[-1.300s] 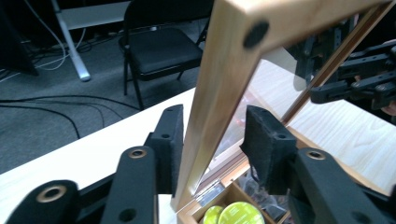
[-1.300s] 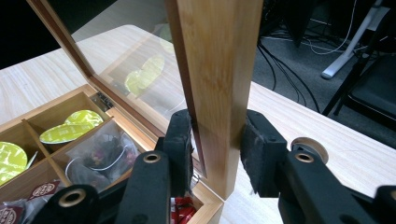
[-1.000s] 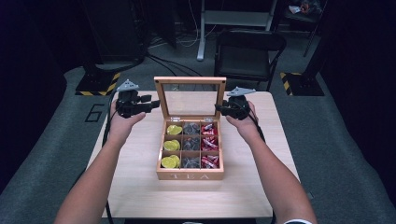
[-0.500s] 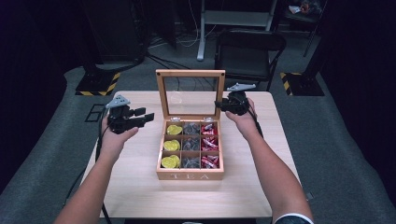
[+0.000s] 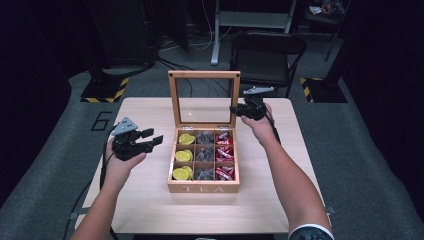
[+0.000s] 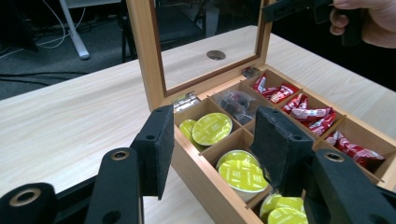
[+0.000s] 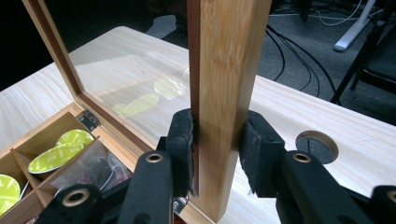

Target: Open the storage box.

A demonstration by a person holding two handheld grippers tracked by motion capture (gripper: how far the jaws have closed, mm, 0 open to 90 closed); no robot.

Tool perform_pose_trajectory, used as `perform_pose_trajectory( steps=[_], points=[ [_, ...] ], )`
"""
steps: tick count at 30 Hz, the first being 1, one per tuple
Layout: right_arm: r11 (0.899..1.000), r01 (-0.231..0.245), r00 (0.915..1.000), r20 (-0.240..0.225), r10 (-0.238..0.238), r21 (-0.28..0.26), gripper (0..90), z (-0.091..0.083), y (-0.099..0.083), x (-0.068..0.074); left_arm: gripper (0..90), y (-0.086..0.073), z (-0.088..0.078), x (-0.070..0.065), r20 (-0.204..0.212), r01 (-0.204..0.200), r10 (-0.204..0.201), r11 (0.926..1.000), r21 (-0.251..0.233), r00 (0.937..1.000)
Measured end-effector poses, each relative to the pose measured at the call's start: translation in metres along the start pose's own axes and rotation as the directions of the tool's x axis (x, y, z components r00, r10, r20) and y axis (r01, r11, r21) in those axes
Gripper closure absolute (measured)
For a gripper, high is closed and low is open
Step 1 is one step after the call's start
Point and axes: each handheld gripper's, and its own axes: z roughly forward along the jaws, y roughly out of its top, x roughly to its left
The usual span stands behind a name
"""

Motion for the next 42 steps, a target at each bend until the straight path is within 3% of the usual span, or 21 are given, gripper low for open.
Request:
perform_pose_trajectory(
  steps=[4,9,22,26,29,35,42],
  points=[
    [1.0,-0.002,1.0,0.001,0.002,0.005,65.8,0.002,0.001,-0.002,48.5,-0.01,0.001,-0.003,-0.005,0.009,-0.009,0.9999,0.01,1.0],
    [1.0,-0.014,0.9999,0.004,0.014,0.006,65.6,0.005,0.002,-0.003,48.4,-0.024,0.008,-0.006,-0.002,0.011,-0.011,0.9984,0.056,0.9999],
    [0.999,-0.034,0.9993,0.017,0.034,0.008,64.9,0.007,0.003,-0.004,46.1,-0.039,0.013,-0.012,-0.007,0.018,-0.018,0.9971,0.074,0.9998],
    [0.999,-0.027,0.9993,0.027,0.026,0.019,57.0,0.006,0.002,0.002,43.7,-0.04,0.012,-0.011,-0.012,0.022,-0.021,0.9968,0.077,0.9997],
    [0.999,0.006,0.9988,0.049,-0.007,0.036,53.3,0.003,0.001,0.006,43.4,-0.041,0.012,-0.011,-0.013,0.026,-0.025,0.9971,0.071,0.9996],
    [1.0,-0.013,0.9987,0.05,0.012,0.012,53.3,-0.011,-0.008,0.007,41.2,-0.043,0.014,-0.012,-0.018,0.026,-0.025,0.9969,0.075,0.9995],
    [1.0,0.025,0.9987,0.045,-0.024,-0.008,52.7,-0.033,-0.016,0.017,40.3,-0.046,0.016,-0.013,-0.022,0.022,-0.02,0.9959,0.087,0.9995]
  ],
)
